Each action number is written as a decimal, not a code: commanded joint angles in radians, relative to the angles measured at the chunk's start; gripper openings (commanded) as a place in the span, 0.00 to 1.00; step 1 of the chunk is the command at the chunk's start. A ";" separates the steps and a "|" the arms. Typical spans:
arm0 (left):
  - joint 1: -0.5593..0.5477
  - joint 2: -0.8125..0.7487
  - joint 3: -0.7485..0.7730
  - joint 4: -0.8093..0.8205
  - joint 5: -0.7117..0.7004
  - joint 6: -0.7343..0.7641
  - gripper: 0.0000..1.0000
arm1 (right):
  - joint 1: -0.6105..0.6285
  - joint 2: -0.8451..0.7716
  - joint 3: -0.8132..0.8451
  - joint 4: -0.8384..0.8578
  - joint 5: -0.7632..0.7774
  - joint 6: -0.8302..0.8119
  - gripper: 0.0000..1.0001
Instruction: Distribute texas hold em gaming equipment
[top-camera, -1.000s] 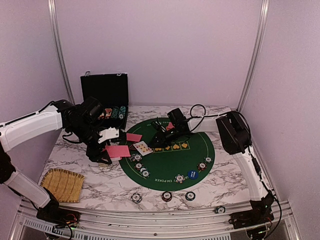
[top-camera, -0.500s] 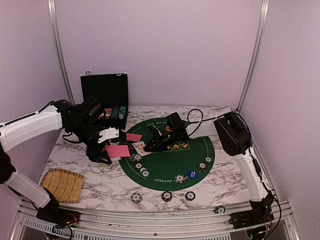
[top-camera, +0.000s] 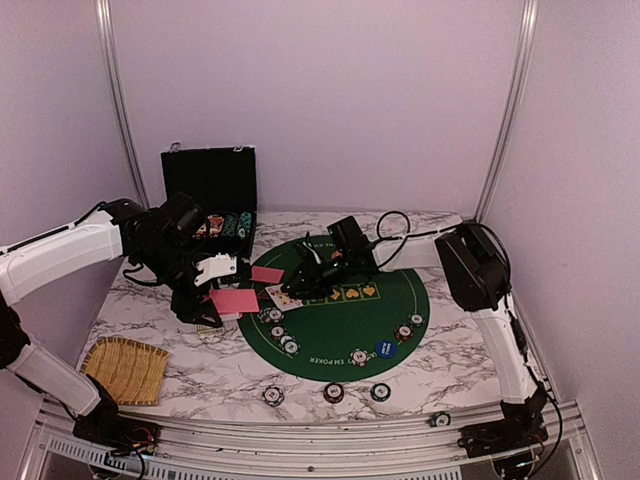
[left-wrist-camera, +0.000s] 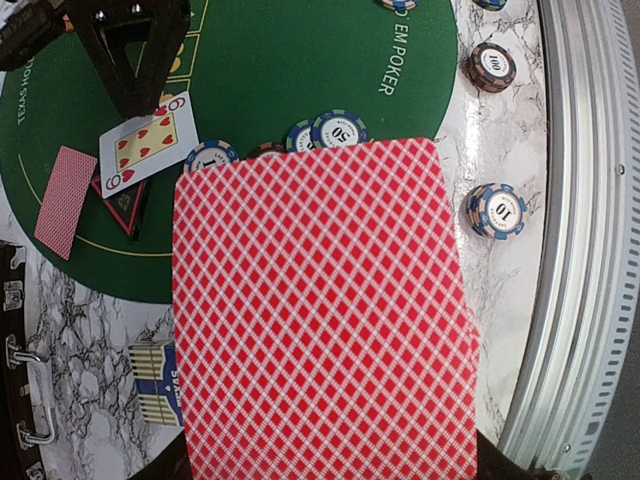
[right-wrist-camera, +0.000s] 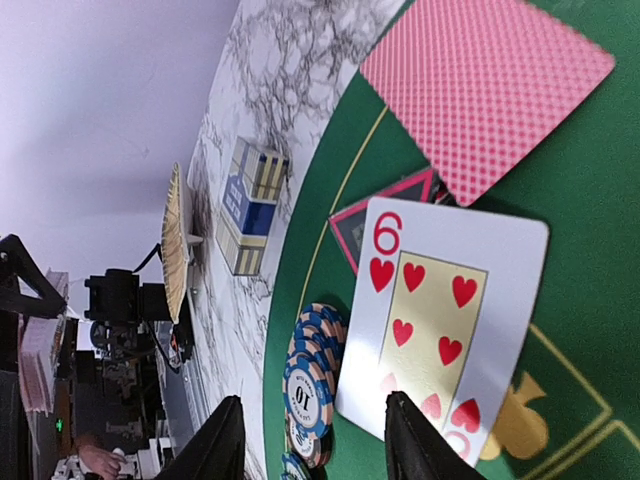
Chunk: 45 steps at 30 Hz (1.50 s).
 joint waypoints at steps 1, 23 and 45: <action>0.004 -0.036 -0.009 -0.028 0.013 0.012 0.00 | -0.056 -0.078 0.004 -0.033 0.032 -0.050 0.49; 0.009 -0.029 -0.005 -0.030 0.015 0.013 0.00 | 0.008 0.094 0.164 -0.306 0.154 -0.210 0.62; 0.010 -0.031 -0.015 -0.040 0.023 0.011 0.00 | 0.259 -0.422 -0.571 0.348 1.257 -0.896 0.82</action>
